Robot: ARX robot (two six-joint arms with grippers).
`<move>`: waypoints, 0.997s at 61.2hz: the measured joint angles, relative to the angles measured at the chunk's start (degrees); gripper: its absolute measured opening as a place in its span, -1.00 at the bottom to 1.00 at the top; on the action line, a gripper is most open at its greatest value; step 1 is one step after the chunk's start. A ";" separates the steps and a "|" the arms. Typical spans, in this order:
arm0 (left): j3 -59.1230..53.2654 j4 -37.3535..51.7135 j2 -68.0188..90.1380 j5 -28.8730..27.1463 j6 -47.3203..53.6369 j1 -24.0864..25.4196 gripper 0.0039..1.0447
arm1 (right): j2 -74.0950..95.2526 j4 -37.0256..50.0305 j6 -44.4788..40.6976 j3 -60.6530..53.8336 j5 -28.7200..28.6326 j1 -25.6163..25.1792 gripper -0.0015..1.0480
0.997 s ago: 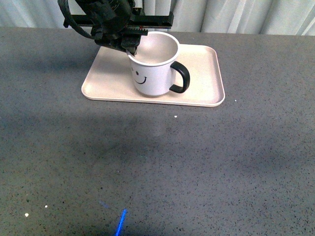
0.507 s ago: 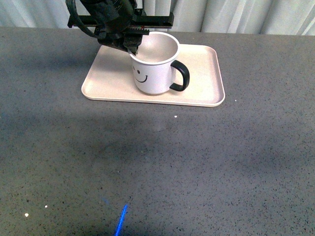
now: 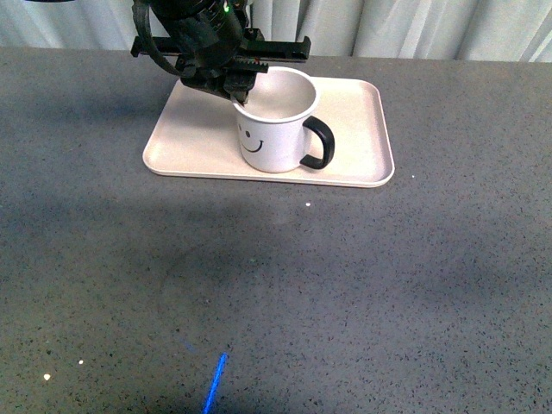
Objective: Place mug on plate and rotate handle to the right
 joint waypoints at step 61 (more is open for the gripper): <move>-71.25 74.62 -52.50 -13.51 6.99 12.96 -0.40 | 0.00 0.00 -0.02 0.00 -0.04 0.00 0.82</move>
